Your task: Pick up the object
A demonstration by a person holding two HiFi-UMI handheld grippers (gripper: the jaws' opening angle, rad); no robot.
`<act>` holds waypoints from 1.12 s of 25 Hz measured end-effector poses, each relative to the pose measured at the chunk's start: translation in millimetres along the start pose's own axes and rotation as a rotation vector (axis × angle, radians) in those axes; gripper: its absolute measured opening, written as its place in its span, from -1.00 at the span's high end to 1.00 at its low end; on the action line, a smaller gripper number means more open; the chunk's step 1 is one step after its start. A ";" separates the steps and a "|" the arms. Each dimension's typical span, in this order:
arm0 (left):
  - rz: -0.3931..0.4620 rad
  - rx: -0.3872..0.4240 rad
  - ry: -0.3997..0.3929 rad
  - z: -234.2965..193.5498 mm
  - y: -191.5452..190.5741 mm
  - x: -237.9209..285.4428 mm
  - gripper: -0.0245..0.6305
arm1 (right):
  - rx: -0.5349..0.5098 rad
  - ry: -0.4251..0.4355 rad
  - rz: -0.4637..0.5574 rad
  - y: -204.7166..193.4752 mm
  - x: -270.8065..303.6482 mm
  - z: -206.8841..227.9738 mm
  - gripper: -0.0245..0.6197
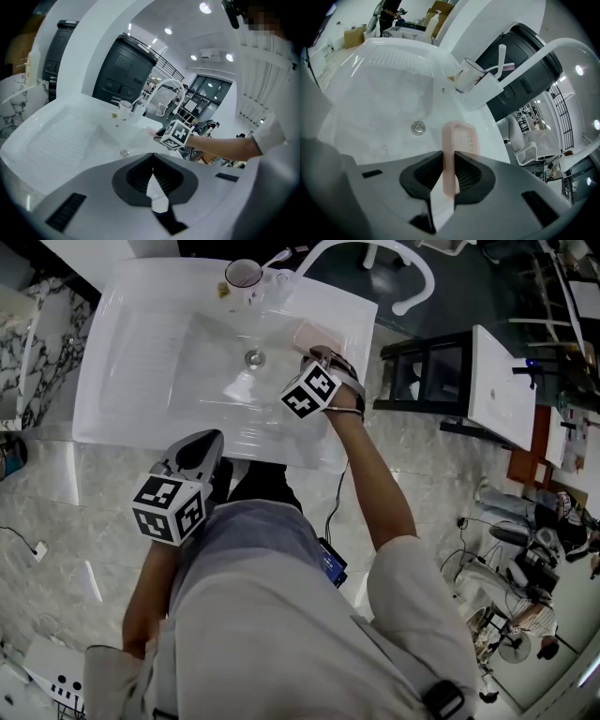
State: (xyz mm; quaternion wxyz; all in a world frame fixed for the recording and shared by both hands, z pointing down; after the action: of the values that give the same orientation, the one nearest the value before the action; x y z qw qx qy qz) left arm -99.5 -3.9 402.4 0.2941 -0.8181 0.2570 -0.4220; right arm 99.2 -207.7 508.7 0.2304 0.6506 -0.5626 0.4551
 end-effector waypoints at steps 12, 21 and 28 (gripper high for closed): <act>-0.008 0.047 -0.030 5.4 4.4 3.9 0.92 | 0.061 0.025 0.011 -6.2 -17.6 -19.3 0.68; 0.001 0.055 -0.036 2.3 8.5 2.2 0.92 | 0.160 0.078 0.029 -13.1 -33.4 -38.1 0.68; 0.008 0.059 -0.046 -1.0 12.4 3.3 0.92 | 0.237 0.111 0.041 -18.9 -44.7 -48.9 0.68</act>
State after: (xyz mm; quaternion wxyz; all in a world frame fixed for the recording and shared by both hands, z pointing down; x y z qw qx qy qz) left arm -100.8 -15.0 396.0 0.3255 -0.8177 0.2410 -0.4091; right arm 102.7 -139.7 498.1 0.1733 0.6355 -0.5043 0.5583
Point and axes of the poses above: the fingertips, and each gripper's own axes: x forward along the fingers, z to its right, y out of its top, the point moved 8 cm from there along -x, backward along the fingers, and after that the axes turned 2 degrees about y, right-handed, at the moved point
